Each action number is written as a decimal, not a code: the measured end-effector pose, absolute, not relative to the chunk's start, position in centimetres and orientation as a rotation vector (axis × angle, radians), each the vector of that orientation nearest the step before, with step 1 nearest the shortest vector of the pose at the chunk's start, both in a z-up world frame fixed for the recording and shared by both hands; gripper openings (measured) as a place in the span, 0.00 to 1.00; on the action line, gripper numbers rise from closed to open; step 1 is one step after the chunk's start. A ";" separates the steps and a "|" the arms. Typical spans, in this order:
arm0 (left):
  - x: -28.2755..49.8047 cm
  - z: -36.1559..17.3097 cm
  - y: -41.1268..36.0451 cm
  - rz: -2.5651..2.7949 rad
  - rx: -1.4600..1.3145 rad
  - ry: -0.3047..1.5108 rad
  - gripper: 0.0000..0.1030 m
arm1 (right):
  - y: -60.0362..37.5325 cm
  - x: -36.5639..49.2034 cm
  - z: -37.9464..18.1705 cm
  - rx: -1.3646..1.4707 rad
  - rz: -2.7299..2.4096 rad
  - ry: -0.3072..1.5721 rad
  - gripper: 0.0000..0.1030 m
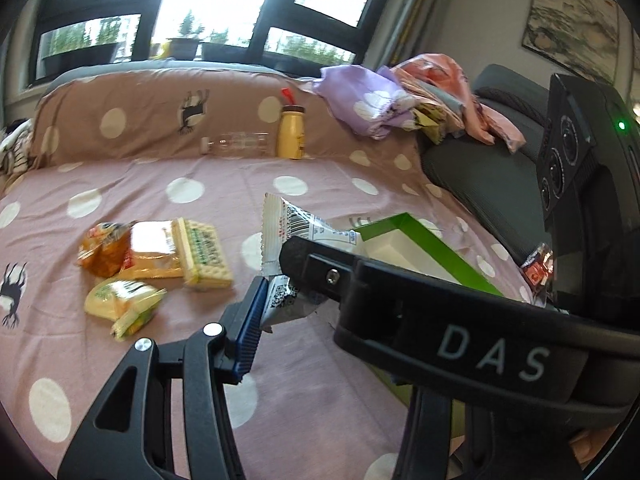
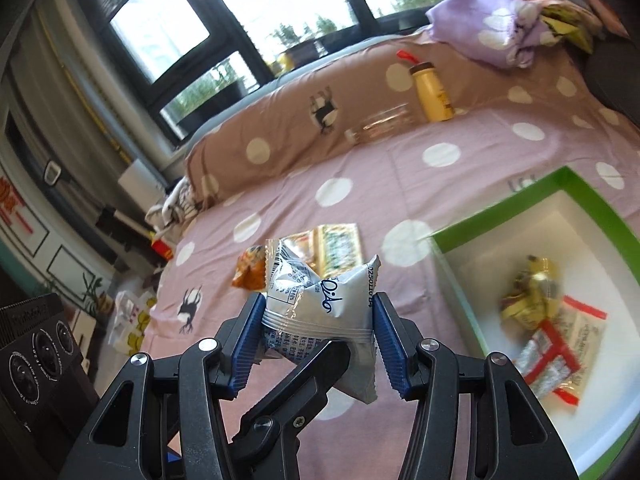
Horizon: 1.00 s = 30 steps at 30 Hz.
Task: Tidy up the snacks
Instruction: 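Carry the white bag into the green box and open the right gripper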
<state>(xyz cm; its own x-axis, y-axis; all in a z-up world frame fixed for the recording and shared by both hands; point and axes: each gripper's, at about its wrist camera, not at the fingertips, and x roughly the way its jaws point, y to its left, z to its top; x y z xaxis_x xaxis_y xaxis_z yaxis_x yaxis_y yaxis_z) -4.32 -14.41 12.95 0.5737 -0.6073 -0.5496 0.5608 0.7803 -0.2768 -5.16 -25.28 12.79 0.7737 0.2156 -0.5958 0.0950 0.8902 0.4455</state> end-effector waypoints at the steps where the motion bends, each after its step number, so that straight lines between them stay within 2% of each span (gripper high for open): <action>1: -4.3 13.0 -15.3 -0.702 -0.061 0.670 0.48 | -25.9 -5.4 12.8 0.486 0.057 0.681 0.55; 15: -4.0 12.9 -22.9 -0.888 0.069 0.697 0.48 | -33.0 -8.2 12.1 0.615 -0.119 0.619 0.55; 30: -3.9 11.5 -27.7 -1.025 0.146 0.799 0.48 | -37.2 -10.0 10.4 0.710 -0.268 0.652 0.55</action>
